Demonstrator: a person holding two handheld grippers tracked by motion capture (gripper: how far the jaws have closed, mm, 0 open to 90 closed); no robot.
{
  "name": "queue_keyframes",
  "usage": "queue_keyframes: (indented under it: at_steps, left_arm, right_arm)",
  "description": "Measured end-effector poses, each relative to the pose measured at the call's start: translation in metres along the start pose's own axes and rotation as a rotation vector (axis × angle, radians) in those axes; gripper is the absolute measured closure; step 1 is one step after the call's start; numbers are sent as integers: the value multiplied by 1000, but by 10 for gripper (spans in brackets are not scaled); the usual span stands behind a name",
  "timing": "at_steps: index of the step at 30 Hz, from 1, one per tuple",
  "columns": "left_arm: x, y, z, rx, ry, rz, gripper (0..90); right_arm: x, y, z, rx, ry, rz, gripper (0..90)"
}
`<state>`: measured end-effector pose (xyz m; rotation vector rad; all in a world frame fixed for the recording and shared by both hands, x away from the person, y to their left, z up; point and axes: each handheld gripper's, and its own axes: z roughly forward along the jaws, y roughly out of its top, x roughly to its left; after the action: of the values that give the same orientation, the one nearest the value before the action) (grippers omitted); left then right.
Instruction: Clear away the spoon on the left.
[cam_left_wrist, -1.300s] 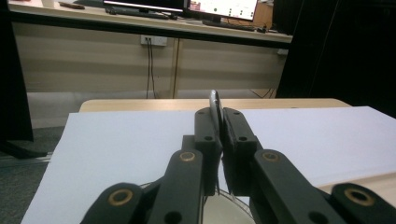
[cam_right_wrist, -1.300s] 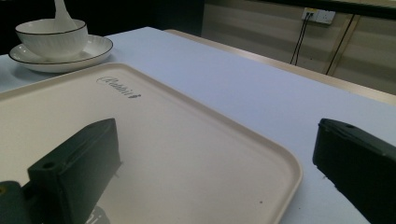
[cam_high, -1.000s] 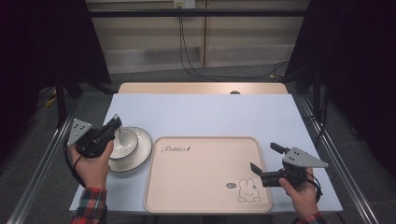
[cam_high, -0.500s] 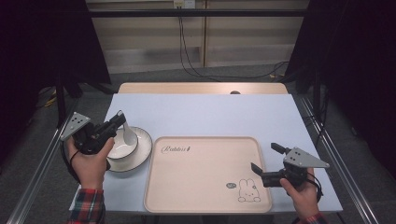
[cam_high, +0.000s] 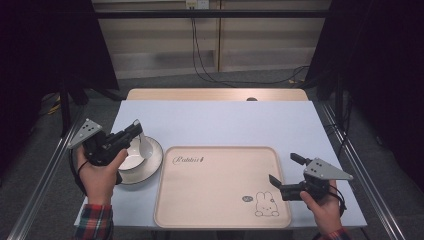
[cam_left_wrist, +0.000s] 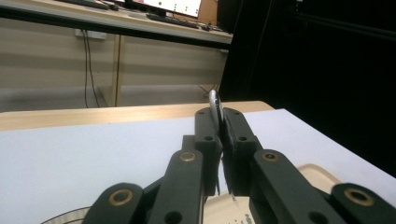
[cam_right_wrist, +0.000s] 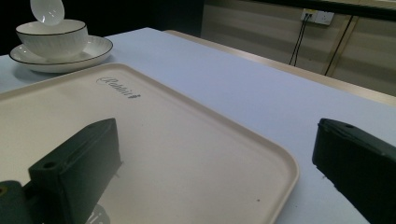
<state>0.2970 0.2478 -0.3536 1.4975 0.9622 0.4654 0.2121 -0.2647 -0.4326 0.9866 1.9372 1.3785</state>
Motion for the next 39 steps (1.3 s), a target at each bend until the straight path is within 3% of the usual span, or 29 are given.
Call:
queue_keyframes:
  at_steps: [20,39]
  left_arm:
    - [-23,-20,20,73,-100,-10,857]
    - [-33,-30,25,108,-155,-18,857]
  right_arm:
    - [1,0,0,4,11,-1,6]
    - [0,-1,1,9,8,-8,6]
